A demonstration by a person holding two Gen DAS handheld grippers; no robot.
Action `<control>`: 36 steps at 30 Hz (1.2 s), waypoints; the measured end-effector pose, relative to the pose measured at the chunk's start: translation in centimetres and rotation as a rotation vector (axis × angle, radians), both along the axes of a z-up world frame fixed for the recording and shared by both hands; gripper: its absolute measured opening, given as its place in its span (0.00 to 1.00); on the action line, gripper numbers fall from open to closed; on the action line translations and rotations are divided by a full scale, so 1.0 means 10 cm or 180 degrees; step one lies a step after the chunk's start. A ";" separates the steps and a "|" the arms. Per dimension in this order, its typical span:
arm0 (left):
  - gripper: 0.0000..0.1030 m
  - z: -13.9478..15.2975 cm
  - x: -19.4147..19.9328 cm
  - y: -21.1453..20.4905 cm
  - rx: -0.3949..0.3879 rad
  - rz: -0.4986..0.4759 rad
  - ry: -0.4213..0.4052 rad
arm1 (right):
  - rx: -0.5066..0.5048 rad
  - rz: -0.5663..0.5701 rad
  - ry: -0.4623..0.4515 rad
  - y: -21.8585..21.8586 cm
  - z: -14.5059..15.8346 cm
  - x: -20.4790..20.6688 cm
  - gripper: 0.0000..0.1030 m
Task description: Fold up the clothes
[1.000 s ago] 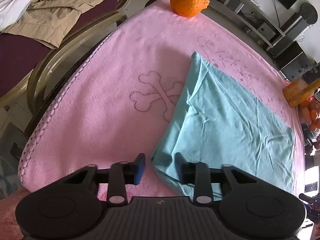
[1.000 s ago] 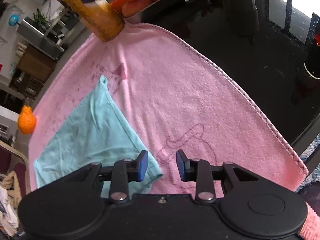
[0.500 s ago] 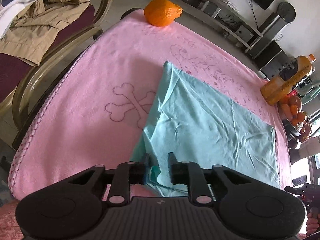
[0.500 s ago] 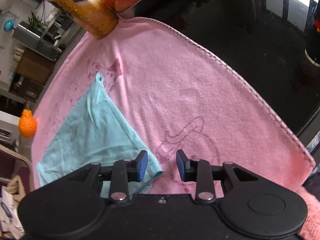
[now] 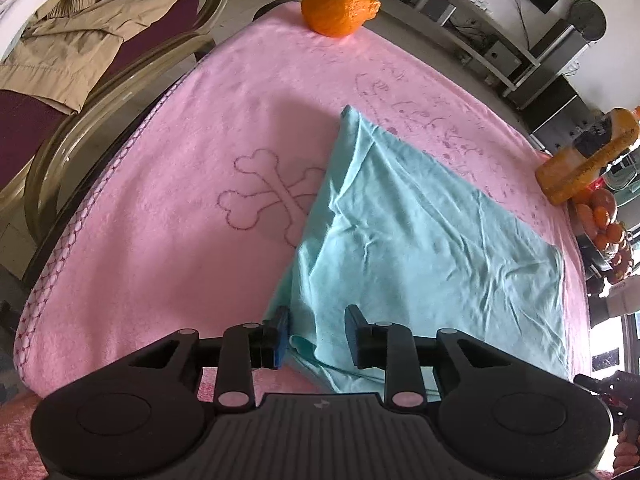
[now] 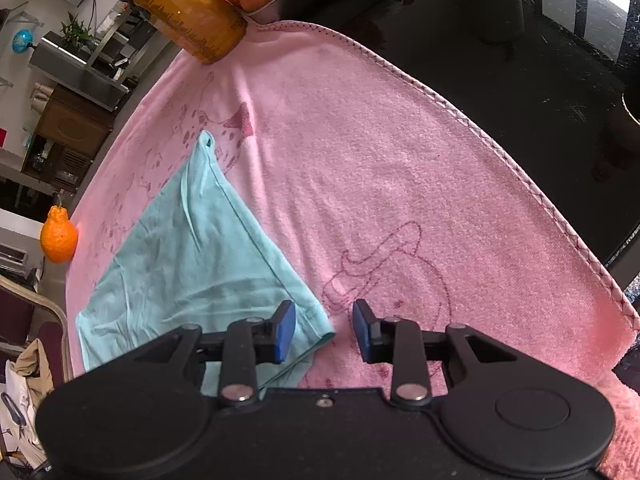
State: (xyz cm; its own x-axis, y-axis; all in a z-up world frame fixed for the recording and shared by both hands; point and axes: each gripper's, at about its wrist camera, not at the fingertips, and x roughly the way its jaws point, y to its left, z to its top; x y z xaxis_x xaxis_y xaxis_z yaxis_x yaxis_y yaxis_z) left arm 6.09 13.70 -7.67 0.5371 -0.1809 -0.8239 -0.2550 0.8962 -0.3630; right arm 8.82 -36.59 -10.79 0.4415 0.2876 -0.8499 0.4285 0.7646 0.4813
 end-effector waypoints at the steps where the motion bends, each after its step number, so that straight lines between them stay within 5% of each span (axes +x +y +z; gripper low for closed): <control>1: 0.24 0.00 0.00 0.00 0.0007 -0.0007 -0.0004 | -0.0015 0.0002 0.0007 0.00 0.00 0.00 0.30; 5: 0.03 0.02 0.00 -0.04 0.0073 -0.0043 -0.0047 | -0.0021 0.0009 0.0011 0.02 -0.01 0.00 0.30; 16: 0.00 0.00 0.00 -0.04 0.0226 0.0018 0.0050 | 0.0024 0.0007 -0.0010 0.04 -0.04 0.03 0.29; 20: 0.00 -0.03 0.00 -0.09 0.0388 -0.0042 0.0113 | -0.0263 0.0262 -0.0016 0.19 -0.01 0.06 0.05; 22: 0.00 -0.02 -0.01 -0.09 0.0408 -0.0051 0.0098 | -0.0314 0.0270 -0.0137 0.20 0.06 0.04 0.04; 24: 0.00 0.04 -0.04 -0.01 0.0248 0.0024 -0.0016 | -0.0224 0.0202 -0.0335 0.17 0.16 -0.01 0.03; 29: 0.00 0.21 -0.20 0.49 -0.0787 0.0426 -0.0478 | 0.0675 -0.0168 -0.0833 -0.15 0.31 -0.15 0.03; 32: 0.00 0.21 -0.26 0.58 -0.0847 0.0521 -0.0407 | 0.1002 -0.0360 -0.0913 -0.29 0.30 -0.23 0.03; 36: 0.00 0.07 -0.18 0.44 -0.0467 0.0457 -0.0019 | 0.0706 -0.0331 -0.0578 -0.23 0.21 -0.17 0.03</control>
